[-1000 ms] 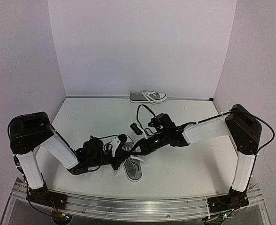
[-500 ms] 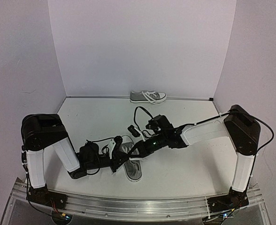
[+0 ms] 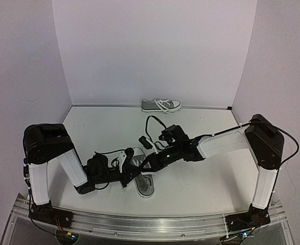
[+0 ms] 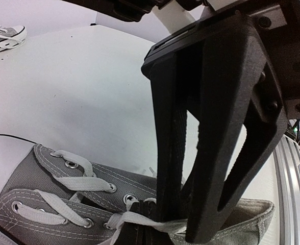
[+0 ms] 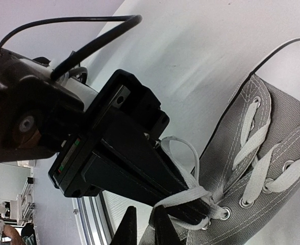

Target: Tie the shoes

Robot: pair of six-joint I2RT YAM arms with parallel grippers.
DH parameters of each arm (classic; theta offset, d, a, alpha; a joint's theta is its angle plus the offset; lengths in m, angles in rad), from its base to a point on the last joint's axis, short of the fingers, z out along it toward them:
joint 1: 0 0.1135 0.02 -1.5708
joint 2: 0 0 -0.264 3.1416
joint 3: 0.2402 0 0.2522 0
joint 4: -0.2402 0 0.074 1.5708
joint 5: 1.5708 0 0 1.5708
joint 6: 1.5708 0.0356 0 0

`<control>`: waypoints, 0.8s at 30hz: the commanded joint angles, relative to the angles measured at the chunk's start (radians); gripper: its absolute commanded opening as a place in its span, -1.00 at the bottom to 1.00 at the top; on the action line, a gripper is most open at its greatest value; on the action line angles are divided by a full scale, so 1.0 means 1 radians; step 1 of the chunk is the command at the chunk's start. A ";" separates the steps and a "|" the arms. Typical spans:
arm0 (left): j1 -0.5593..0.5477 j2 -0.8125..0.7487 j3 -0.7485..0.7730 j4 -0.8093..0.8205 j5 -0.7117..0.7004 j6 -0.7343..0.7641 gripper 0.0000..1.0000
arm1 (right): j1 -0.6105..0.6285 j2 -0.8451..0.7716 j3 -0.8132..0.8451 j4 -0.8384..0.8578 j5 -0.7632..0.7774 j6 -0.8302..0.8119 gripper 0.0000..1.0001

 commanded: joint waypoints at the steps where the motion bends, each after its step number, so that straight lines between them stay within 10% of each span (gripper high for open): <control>1: 0.001 -0.015 0.051 0.190 0.047 0.022 -1.00 | 0.008 -0.063 -0.006 -0.002 0.035 -0.010 -0.76; 24: 0.017 0.009 0.067 0.190 0.061 0.031 -1.00 | -0.092 -0.182 -0.061 -0.045 0.072 -0.025 -0.33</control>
